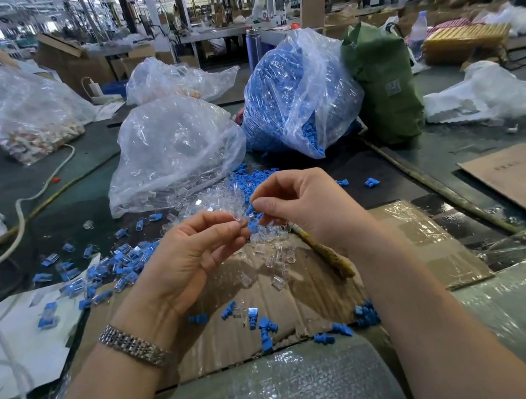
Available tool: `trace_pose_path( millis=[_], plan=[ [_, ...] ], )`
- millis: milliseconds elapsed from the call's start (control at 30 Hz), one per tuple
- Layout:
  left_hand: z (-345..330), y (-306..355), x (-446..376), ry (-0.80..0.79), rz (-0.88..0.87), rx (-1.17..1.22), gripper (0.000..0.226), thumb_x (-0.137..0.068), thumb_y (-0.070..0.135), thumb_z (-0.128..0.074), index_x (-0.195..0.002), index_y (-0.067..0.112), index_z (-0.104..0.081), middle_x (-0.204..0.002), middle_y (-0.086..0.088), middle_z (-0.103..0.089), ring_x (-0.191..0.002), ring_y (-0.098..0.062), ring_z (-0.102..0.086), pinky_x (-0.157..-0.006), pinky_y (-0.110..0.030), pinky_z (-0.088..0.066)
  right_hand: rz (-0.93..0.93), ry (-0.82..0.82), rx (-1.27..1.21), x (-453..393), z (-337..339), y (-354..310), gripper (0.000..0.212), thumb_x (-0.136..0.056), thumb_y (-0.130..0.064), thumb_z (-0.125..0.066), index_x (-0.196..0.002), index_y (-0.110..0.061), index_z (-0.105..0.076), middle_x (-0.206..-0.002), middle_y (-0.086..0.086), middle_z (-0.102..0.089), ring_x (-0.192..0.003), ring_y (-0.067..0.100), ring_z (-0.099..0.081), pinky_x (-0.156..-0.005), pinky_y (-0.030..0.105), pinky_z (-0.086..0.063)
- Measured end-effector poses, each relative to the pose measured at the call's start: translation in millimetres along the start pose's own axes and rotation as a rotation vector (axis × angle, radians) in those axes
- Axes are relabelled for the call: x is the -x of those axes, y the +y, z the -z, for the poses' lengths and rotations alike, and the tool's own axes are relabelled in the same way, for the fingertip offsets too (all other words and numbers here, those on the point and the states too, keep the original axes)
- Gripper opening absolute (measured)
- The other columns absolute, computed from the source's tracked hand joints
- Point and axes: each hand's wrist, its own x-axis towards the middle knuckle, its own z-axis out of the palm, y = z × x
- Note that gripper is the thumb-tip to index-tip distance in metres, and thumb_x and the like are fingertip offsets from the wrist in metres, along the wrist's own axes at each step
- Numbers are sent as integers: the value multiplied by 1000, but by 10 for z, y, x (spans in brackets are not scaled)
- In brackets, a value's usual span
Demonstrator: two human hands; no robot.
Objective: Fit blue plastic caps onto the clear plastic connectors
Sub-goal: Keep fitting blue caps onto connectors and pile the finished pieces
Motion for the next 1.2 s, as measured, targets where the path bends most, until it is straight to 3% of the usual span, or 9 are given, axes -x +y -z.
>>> trace_pose_path(
  millis=[267,467,733,900,1000,1067,1133,1200],
  plan=[
    [-16,6,7,-20,-3,36,17,-72,-7,-70,-80,5,-79,-92,-17,-76,-87,-26,-76,-72,-25,-61,174,-23,205,24,-81,-7,4,-94,-11,-71,-94,-14,-73,-80,-7,-71,-74,4,-65,-77,22,-53],
    [-20,6,16,-49,-30,36,23,-71,-7,-72,-88,4,-81,-97,-17,-77,-90,-26,-76,-75,-26,-61,228,-27,327,33,-118,-2,7,-94,-12,-71,-99,-17,-72,-87,-9,-69,-79,4,-63,-77,20,-52],
    [10,-27,6,-16,-85,-29,22,-69,-4,-75,-90,2,-81,-100,-22,-76,-93,-32,-76,-78,-28,-61,367,-27,473,31,-166,-2,5,-94,-6,-67,-97,-9,-70,-93,0,-64,-85,21,-61,-78,46,-51],
    [14,-28,13,-26,-103,-64,23,-68,0,-77,-90,5,-81,-99,-21,-77,-92,-30,-77,-77,-27,-61,361,-40,479,41,-171,-15,5,-94,-7,-67,-97,-10,-70,-92,-1,-63,-84,19,-60,-78,44,-51],
    [9,-21,24,-38,-109,-53,23,-69,-1,-76,-91,4,-80,-101,-21,-76,-94,-31,-76,-79,-28,-61,240,-54,341,47,-106,-41,11,-94,-18,-70,-105,-19,-69,-90,-8,-66,-83,6,-62,-75,21,-51],
    [10,-9,30,-40,-114,-55,22,-71,0,-75,-92,6,-80,-101,-20,-76,-96,-32,-75,-79,-28,-60,117,26,342,37,-12,-33,22,-94,-33,-69,-114,-25,-63,-94,-12,-64,-88,2,-62,-77,15,-48],
    [12,-4,31,-41,-117,-55,23,-71,1,-76,-93,6,-80,-101,-20,-76,-96,-32,-75,-79,-27,-60,-90,108,605,21,114,34,38,-93,-48,-66,-121,-22,-58,-110,-7,-61,-105,12,-59,-89,29,-49],
    [23,-8,23,-40,-126,-51,25,-70,1,-77,-94,4,-80,-99,-21,-75,-95,-31,-75,-78,-27,-60,-394,29,895,31,163,85,57,-89,-61,-64,-121,-14,-54,-128,7,-52,-124,28,-48,-102,47,-44]
  ],
)
